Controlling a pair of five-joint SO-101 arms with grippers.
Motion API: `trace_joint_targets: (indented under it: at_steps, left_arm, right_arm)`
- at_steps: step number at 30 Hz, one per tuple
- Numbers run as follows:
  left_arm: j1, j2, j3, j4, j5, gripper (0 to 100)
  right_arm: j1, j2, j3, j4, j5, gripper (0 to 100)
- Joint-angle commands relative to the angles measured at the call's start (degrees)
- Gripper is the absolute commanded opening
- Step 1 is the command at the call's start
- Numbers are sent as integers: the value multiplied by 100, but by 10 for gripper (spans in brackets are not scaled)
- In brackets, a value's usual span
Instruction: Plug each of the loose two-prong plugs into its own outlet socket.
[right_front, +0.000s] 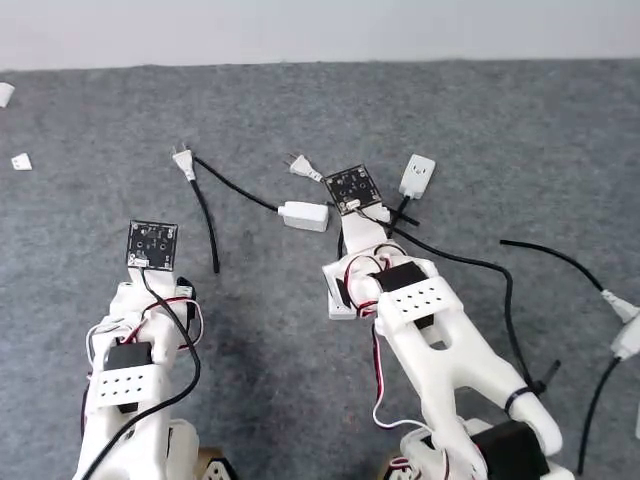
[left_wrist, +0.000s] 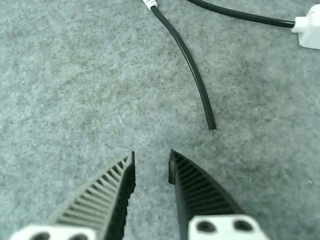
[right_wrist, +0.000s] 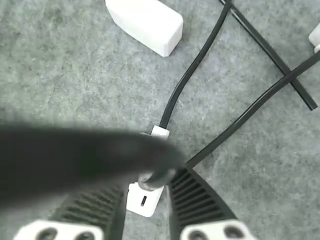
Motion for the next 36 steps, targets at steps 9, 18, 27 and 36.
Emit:
trace_joint_targets:
  at_steps: [9, 18, 27, 36]
  left_arm:
    - [-44, -114, -57, -141, 53, 104]
    - [-44, -114, -66, -141, 53, 104]
    - [-44, -114, -66, -141, 53, 104]
    - [-44, -114, -75, -149, 62, 104]
  right_arm:
    - [-629, 101, -79, 391, -1196, 275]
    - [-857, 945, -765, 549, -1275, 274]
    - [-532, 1587, -1266, 637, -1046, 29]
    - [637, 1191, -1521, 1534, -765, 8]
